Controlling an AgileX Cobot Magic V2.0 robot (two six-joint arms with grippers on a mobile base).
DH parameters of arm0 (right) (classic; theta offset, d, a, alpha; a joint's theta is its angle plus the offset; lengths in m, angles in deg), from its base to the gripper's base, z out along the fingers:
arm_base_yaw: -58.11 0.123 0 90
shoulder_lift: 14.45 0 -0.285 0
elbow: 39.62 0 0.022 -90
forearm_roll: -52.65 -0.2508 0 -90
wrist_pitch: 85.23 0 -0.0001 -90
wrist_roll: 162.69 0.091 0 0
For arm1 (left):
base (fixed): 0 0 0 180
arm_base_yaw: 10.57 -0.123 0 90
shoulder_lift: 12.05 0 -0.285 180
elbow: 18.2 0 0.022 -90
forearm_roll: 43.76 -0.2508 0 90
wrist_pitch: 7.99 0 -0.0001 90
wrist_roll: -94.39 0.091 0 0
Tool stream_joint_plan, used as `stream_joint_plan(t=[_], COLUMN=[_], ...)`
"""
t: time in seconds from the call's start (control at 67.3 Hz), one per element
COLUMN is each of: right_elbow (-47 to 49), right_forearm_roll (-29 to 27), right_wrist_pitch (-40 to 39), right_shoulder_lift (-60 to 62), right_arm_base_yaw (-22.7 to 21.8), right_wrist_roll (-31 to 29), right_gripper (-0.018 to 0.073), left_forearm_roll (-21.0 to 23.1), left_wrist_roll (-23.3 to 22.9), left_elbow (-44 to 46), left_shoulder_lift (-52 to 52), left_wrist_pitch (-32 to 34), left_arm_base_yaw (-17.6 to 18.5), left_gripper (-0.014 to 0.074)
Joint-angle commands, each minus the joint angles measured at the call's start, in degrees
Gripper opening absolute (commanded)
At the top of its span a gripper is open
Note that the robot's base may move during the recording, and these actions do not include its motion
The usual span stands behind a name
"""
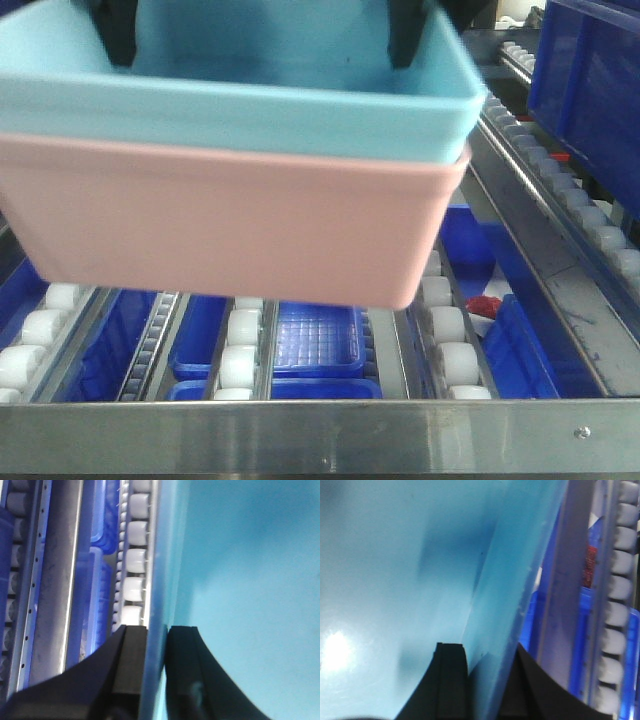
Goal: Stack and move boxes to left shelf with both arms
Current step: 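Lower the stacked bins onto the roller shelf with both grippers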
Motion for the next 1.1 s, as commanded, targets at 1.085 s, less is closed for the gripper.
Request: stream_joint_plan(t=[1.085], right_elbow=[3.3], right_forearm_roll=[1.7], right_wrist_pitch=[-14.6], right_shoulder_lift=[-7.2], right_arm_base_yaw=[0.6], right_wrist_roll=[-1.9], right_gripper=[0.0138], left_forearm_roll=[2.0], left_wrist_roll=[-1.7], left_elbow=[2.5], left_shoulder_lift=[10.8], left_wrist_pitch=[8.5], left_arm_base_yaw=[-1.8], left_gripper=[0.0074])
